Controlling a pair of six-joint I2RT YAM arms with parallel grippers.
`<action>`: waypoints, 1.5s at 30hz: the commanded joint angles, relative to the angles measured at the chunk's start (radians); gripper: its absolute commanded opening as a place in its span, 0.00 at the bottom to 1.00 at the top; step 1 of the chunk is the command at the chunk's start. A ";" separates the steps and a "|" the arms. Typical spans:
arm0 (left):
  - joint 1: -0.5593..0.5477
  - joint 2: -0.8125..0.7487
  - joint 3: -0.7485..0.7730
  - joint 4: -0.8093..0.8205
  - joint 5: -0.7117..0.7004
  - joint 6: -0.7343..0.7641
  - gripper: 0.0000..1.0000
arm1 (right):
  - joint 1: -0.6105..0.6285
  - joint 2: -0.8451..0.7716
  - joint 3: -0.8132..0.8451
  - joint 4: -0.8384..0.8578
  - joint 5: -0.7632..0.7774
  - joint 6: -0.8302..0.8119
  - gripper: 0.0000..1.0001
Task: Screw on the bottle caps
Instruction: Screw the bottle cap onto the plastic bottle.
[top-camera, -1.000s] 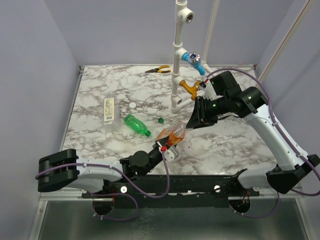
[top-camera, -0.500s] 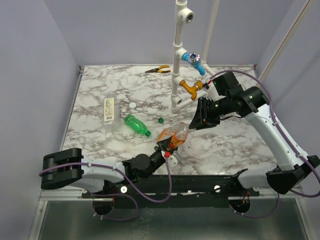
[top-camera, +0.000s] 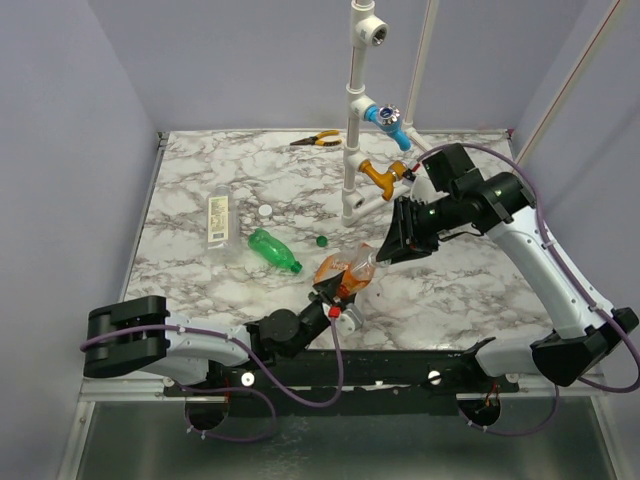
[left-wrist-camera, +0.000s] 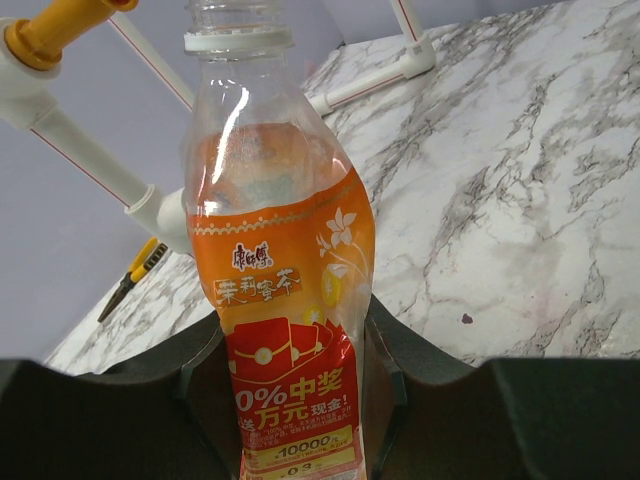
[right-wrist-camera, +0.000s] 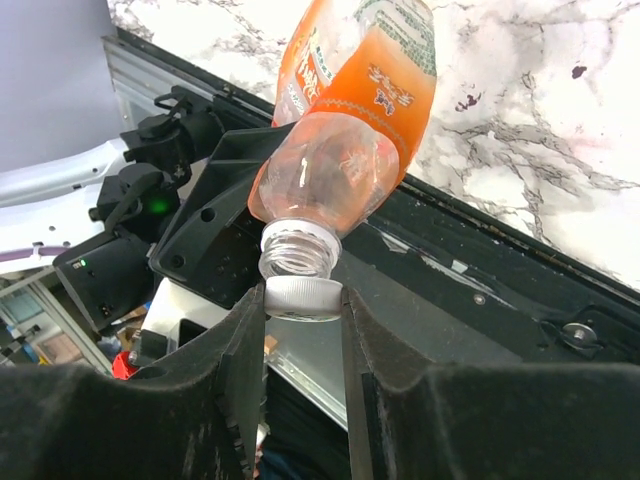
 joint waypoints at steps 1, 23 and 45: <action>-0.020 0.012 -0.004 0.048 -0.008 0.022 0.00 | -0.012 0.014 0.009 -0.007 -0.040 0.000 0.33; -0.047 0.105 -0.025 0.206 -0.094 0.070 0.00 | -0.031 0.011 -0.019 -0.022 -0.067 -0.006 0.33; -0.046 0.155 -0.008 0.259 -0.066 0.078 0.00 | -0.032 0.011 -0.052 -0.007 -0.060 0.008 0.33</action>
